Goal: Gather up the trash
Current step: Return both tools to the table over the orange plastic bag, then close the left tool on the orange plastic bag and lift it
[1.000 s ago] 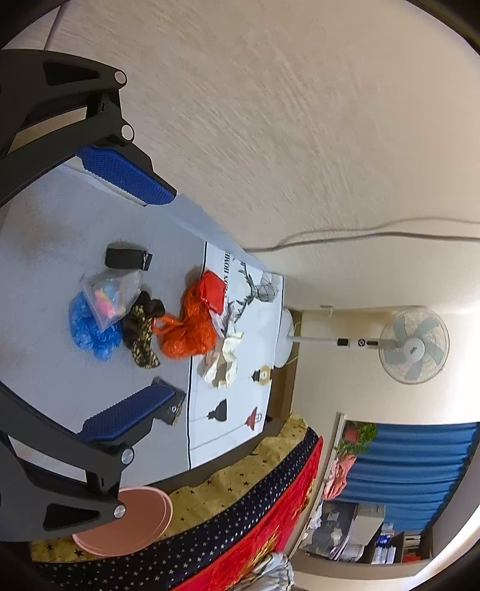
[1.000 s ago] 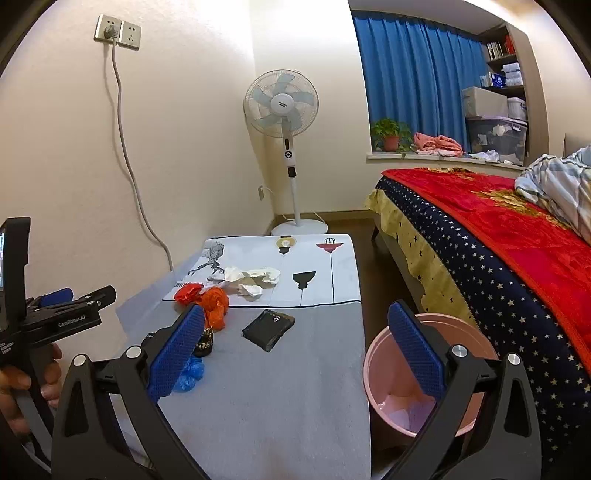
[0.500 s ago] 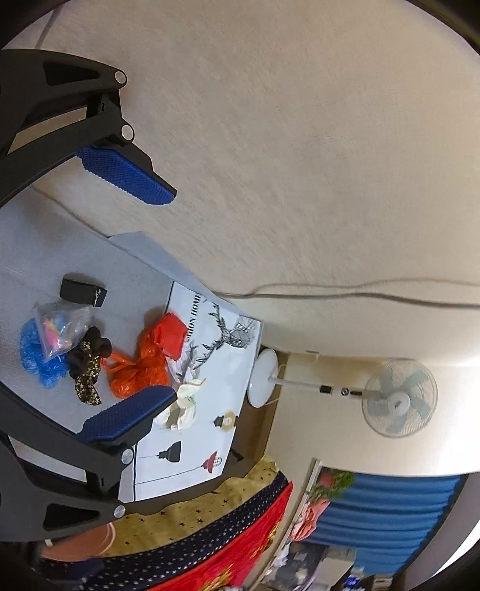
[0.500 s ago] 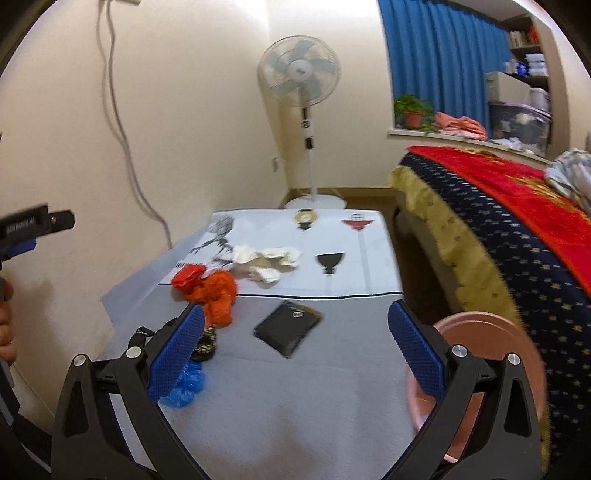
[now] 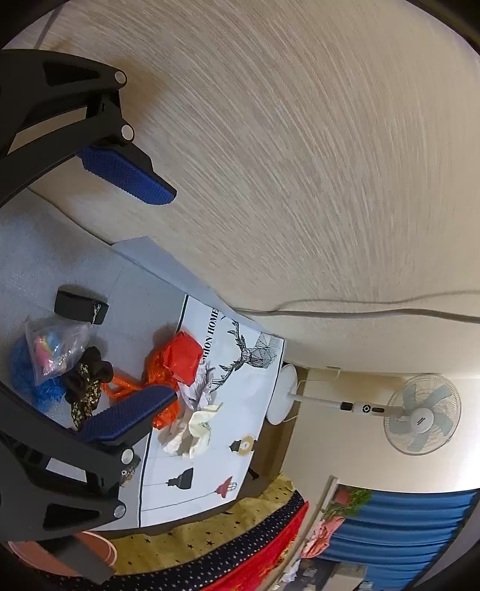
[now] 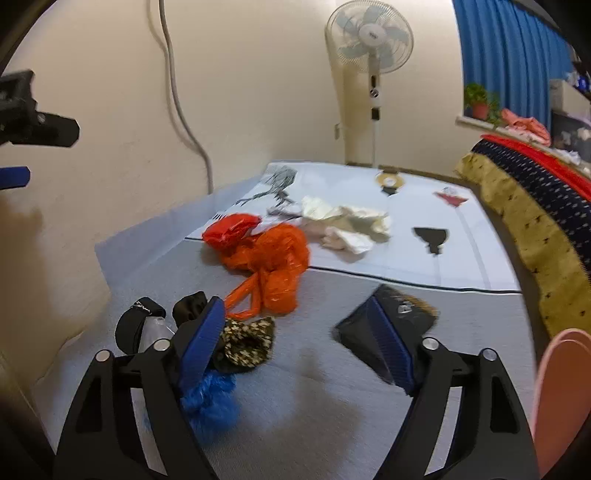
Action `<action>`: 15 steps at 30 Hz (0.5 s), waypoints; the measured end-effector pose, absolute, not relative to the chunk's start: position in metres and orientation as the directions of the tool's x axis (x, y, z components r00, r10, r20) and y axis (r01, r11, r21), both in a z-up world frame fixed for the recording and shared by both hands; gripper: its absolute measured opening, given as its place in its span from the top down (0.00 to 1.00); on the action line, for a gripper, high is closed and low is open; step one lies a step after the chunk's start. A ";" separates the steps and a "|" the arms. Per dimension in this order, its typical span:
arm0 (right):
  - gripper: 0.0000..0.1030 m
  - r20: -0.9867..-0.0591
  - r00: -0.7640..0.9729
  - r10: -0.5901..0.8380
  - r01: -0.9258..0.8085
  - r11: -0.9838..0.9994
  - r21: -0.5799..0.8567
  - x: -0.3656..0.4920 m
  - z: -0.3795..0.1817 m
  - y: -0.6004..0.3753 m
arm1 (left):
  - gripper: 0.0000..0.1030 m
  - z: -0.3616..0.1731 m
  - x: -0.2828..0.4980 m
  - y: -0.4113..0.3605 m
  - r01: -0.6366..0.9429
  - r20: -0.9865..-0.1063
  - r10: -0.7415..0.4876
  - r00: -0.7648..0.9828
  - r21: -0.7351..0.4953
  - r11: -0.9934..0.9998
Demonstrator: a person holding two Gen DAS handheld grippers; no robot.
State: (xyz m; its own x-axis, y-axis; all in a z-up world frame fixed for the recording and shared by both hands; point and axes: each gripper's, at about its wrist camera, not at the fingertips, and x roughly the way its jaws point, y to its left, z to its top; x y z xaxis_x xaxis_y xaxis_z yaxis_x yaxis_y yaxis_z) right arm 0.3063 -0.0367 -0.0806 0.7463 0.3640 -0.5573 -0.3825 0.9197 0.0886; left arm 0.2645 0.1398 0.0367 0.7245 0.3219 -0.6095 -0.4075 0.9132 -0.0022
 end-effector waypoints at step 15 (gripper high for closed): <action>0.97 -0.634 0.635 0.440 -0.486 0.867 0.115 0.321 -0.104 -0.012 | 0.08 0.036 0.269 0.145 -0.413 -0.622 0.313 0.718 -0.018 0.910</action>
